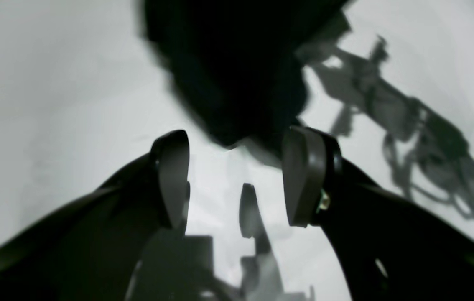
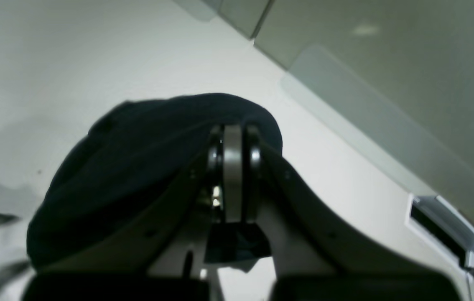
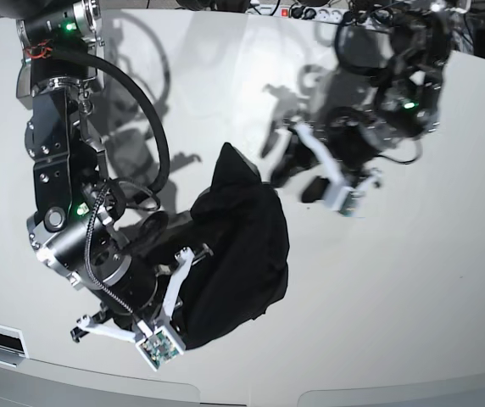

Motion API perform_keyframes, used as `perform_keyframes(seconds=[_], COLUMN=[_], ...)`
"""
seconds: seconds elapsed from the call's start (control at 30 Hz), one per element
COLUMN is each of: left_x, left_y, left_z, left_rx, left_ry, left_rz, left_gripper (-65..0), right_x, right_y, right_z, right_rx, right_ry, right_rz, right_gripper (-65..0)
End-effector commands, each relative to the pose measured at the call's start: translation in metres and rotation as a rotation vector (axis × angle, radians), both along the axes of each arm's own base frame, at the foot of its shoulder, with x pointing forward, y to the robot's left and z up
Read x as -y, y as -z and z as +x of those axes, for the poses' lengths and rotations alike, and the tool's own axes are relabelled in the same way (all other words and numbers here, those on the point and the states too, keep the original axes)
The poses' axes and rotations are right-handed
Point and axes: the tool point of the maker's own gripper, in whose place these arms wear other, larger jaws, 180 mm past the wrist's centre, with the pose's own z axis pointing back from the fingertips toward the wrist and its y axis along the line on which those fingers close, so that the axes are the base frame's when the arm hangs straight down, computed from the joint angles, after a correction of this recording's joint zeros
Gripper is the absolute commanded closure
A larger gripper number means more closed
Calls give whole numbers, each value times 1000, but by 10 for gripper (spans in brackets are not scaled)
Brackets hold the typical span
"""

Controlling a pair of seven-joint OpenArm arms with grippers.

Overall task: Layout the t-shirt on the table in an organized manner, then fold the t-shirt properly
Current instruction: 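Lower the right gripper onto the black t-shirt and grasp its edge, then grasp another edge with the left gripper and pull the shirt apart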

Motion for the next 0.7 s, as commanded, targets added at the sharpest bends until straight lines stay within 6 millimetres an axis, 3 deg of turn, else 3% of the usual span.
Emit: perform_keyframes(seconds=[0.0, 0.17, 0.37, 0.43, 0.5, 0.53, 0.67], left_x=[10, 44, 47, 38, 26, 21, 15], left_y=[-11, 13, 42, 53, 61, 63, 57], left_z=[13, 37, 68, 74, 82, 85, 89], left_rx=[47, 22, -47, -77, -100, -101, -83], left_ry=[11, 45, 15, -13, -77, -93, -52], left_rz=[-25, -14, 8, 29, 60, 80, 172], left_gripper=[-364, -364, -351, -248, -47, 0, 0], right_x=[-2, -3, -3, -2, 0, 3, 22], right_y=[-20, -9, -9, -9, -10, -10, -13], right_z=[4, -2, -2, -2, -1, 0, 5], right_rx=[66, 39, 38, 40, 44, 52, 88], right_ry=[-13, -22, -23, -23, -17, -8, 23], right_rz=[15, 10, 8, 6, -6, -22, -95], right_gripper=[0, 0, 0, 0, 0, 0, 0])
